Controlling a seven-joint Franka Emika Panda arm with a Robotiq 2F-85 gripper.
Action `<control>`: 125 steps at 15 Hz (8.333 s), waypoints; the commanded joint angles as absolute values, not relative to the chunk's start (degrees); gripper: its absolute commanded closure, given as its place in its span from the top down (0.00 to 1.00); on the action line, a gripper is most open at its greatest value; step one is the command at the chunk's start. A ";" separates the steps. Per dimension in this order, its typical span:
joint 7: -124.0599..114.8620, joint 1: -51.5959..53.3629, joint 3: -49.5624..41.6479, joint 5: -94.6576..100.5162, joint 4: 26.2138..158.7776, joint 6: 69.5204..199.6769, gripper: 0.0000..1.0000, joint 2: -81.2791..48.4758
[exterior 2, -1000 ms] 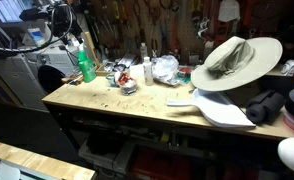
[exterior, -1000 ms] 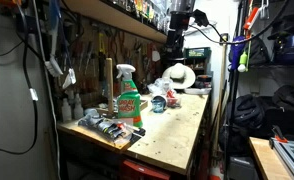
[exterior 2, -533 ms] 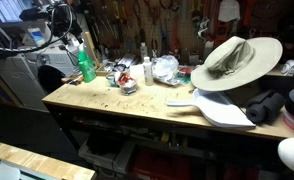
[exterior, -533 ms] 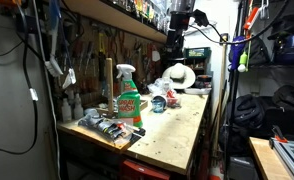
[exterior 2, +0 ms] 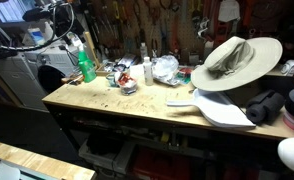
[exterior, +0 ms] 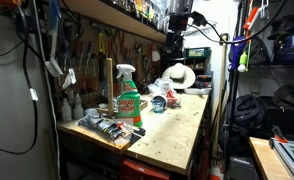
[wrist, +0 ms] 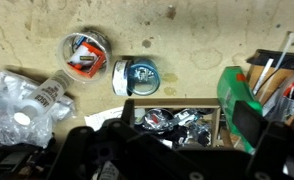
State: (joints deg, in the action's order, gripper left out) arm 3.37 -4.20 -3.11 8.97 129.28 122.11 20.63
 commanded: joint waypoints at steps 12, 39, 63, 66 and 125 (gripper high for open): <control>25.50 -9.43 -8.23 3.85 95.67 98.47 1.00 -9.13; 44.25 -15.16 -7.51 -10.75 105.18 109.92 1.00 -14.39; 26.76 -14.74 -6.25 -11.60 106.19 127.89 1.00 -19.12; 25.00 -14.62 -6.40 -10.86 105.84 128.07 1.00 -19.85; 56.39 -22.89 -17.81 -22.38 97.53 73.40 0.14 -14.24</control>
State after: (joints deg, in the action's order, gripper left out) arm 54.50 -21.78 -17.67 -19.76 104.22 79.22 -6.69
